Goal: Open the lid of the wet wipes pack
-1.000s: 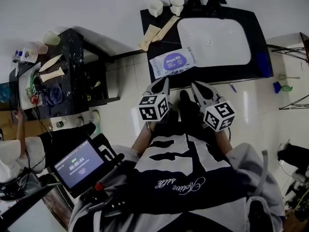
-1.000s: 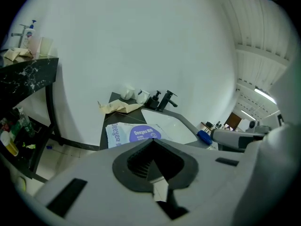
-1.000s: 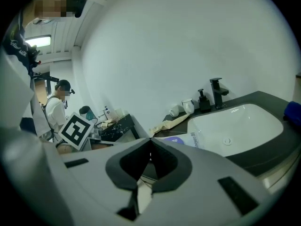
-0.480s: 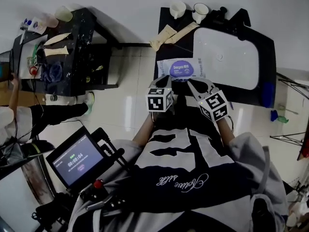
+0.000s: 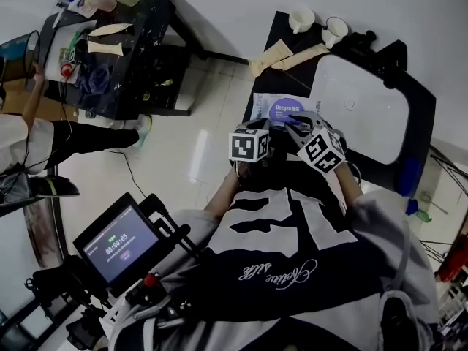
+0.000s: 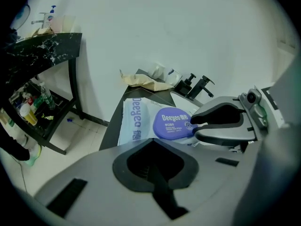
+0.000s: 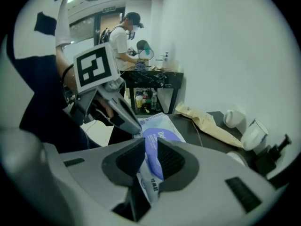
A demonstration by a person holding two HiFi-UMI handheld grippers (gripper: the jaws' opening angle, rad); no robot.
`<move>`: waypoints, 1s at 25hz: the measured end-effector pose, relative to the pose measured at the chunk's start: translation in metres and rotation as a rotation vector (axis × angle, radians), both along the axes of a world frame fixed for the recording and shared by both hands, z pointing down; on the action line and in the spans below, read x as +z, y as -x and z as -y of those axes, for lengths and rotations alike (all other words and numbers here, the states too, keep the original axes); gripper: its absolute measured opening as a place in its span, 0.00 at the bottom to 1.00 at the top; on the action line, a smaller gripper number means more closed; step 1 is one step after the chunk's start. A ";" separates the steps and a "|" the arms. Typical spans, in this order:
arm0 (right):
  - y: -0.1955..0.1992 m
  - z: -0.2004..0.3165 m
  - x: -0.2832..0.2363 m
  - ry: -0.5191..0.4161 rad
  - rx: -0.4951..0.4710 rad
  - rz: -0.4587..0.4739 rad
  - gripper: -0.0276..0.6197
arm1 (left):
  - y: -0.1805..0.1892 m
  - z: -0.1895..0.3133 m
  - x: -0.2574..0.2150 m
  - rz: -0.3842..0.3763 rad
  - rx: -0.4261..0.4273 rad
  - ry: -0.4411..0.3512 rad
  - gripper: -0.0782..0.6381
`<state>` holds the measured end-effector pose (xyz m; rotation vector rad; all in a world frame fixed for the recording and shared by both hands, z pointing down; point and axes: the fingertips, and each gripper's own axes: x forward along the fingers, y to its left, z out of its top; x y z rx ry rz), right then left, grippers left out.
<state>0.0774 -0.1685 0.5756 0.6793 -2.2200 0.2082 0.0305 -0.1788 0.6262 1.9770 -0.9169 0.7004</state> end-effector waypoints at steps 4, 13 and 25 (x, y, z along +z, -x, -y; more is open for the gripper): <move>0.007 -0.005 0.013 -0.023 -0.160 -0.104 0.15 | 0.002 0.000 0.001 -0.008 -0.023 0.015 0.11; 0.015 -0.002 0.026 -0.061 -0.285 -0.207 0.15 | 0.004 0.001 0.002 0.000 -0.027 0.011 0.11; 0.006 -0.009 0.021 0.030 -0.205 -0.147 0.15 | -0.009 -0.011 -0.002 0.070 0.050 -0.076 0.11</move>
